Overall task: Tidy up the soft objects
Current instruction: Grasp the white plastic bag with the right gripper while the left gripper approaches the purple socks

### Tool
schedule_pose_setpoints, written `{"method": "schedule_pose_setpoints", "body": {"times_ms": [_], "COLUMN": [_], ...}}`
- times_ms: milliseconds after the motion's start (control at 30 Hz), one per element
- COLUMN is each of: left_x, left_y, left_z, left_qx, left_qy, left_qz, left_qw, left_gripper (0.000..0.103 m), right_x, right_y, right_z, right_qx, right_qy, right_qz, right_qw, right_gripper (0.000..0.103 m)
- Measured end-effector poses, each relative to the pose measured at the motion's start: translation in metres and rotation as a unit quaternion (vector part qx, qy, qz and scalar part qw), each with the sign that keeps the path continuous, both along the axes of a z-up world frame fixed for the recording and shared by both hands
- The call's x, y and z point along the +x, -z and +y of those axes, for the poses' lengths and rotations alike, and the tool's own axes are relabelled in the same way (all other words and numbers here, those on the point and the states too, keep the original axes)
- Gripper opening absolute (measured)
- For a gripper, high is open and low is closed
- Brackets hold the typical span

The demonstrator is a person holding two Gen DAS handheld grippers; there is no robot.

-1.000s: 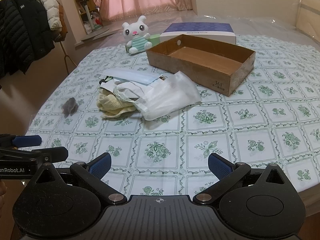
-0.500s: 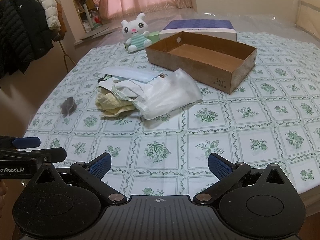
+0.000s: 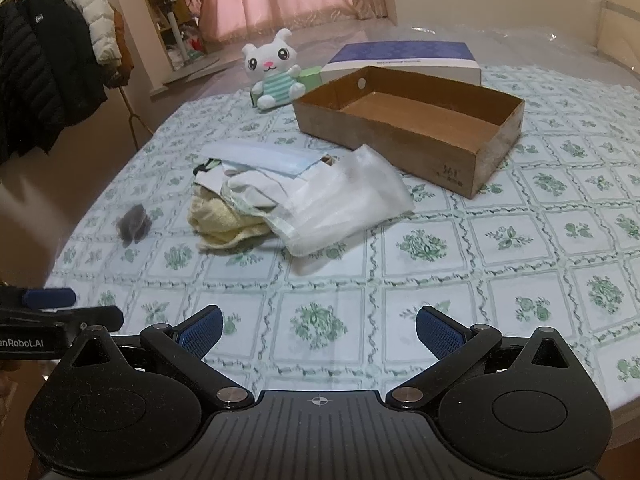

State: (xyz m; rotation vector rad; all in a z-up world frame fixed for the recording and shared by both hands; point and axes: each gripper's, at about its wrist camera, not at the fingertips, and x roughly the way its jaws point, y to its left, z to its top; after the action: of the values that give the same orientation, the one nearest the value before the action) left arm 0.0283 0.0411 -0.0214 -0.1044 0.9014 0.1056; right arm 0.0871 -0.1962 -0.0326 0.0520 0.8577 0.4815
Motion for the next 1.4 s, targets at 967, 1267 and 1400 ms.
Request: {"method": "schedule_pose_setpoints", "body": {"times_ms": [967, 1267, 1400], "left_x": [0.059, 0.076, 0.081], "left_y": [0.034, 0.048, 0.053], "left_z": [0.07, 0.088, 0.095], "left_qx": [0.015, 0.013, 0.014], "left_qy": [-0.054, -0.069, -0.076], "left_qz": [0.005, 0.01, 0.011], "left_qw": [0.9984, 0.9975, 0.9969], "left_gripper": [0.089, 0.087, 0.087], "right_x": [0.103, 0.132, 0.143], "right_y": [0.03, 0.053, 0.064], "right_z": [0.021, 0.025, 0.025], "right_qx": [0.068, 0.104, 0.116], "right_qy": [0.042, 0.079, 0.102], "right_qz": [0.003, 0.043, 0.065], "right_qw": [0.997, 0.991, 0.986], "right_gripper": [0.097, 0.097, 0.095]}}
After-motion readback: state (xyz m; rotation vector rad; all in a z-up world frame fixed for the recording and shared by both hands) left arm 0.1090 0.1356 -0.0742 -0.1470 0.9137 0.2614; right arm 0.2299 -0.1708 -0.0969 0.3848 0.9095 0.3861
